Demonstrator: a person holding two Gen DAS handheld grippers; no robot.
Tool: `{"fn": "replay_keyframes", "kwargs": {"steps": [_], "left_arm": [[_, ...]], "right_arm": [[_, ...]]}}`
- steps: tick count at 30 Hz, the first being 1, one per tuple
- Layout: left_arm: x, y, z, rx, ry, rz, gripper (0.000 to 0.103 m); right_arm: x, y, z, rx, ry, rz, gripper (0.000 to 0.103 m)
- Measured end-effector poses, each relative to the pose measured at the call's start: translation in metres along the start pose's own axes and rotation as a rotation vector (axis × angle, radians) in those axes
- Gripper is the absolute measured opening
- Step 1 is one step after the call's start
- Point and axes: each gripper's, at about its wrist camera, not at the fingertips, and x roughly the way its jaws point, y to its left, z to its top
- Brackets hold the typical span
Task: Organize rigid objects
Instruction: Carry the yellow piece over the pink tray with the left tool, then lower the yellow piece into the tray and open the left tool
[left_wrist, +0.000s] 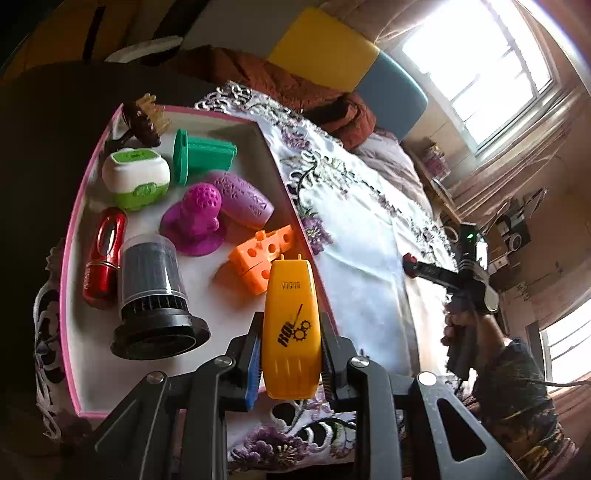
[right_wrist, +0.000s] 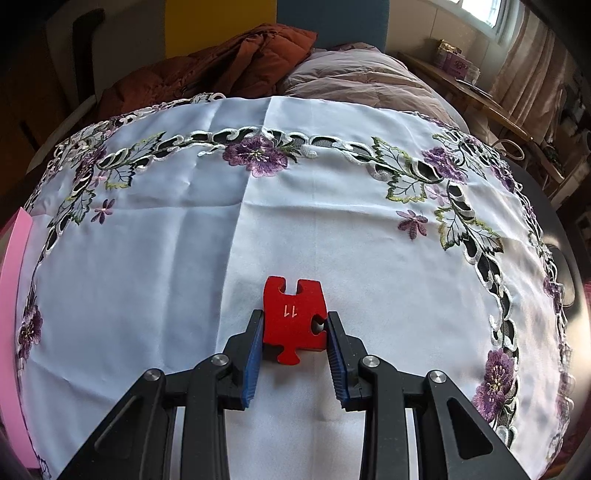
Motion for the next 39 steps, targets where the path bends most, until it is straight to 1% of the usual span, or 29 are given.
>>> {"fn": "replay_keyframes", "kwargs": {"steps": [3, 6, 8, 11, 12, 16, 20, 23, 29, 33, 36, 39], "left_arm": [[0.007, 0.005, 0.000, -0.008, 0.011, 0.026, 0.026], [0.013, 0.011, 0.002, -0.002, 0.003, 0.076, 0.026], [0.018, 0.016, 0.003, -0.006, 0.007, 0.130, 0.026], [0.024, 0.029, 0.003, -0.028, 0.029, 0.143, 0.026], [0.023, 0.030, 0.002, -0.032, 0.015, 0.135, 0.026], [0.023, 0.028, 0.002, 0.002, 0.012, 0.152, 0.026], [0.024, 0.023, 0.004, 0.022, 0.027, 0.169, 0.029], [0.019, 0.020, 0.005, 0.026, 0.020, 0.170, 0.030], [0.008, 0.012, 0.003, 0.079, 0.005, 0.202, 0.030], [-0.005, 0.008, -0.003, 0.123, -0.024, 0.219, 0.030], [-0.018, 0.003, -0.006, 0.156, -0.066, 0.248, 0.030], [-0.032, 0.003, -0.006, 0.163, -0.116, 0.265, 0.030]], "right_arm": [[0.000, 0.000, 0.000, -0.001, 0.001, 0.000, 0.032], [0.000, 0.001, -0.001, -0.004, 0.001, 0.000, 0.032], [-0.001, 0.001, -0.001, -0.005, 0.001, 0.000, 0.032], [-0.001, 0.001, -0.001, -0.005, 0.002, 0.001, 0.032], [-0.001, 0.001, -0.001, -0.006, 0.002, 0.001, 0.032], [-0.001, 0.001, -0.001, -0.009, 0.002, -0.001, 0.032], [-0.001, 0.001, -0.001, -0.009, 0.003, -0.002, 0.032], [-0.001, 0.001, -0.001, -0.009, 0.003, -0.001, 0.032], [-0.001, 0.002, -0.001, -0.009, 0.004, -0.004, 0.032], [-0.001, 0.001, 0.000, -0.005, 0.006, 0.001, 0.032], [-0.004, 0.004, 0.000, -0.014, -0.001, 0.008, 0.032], [-0.011, 0.013, 0.000, -0.055, -0.030, 0.048, 0.032]]}}
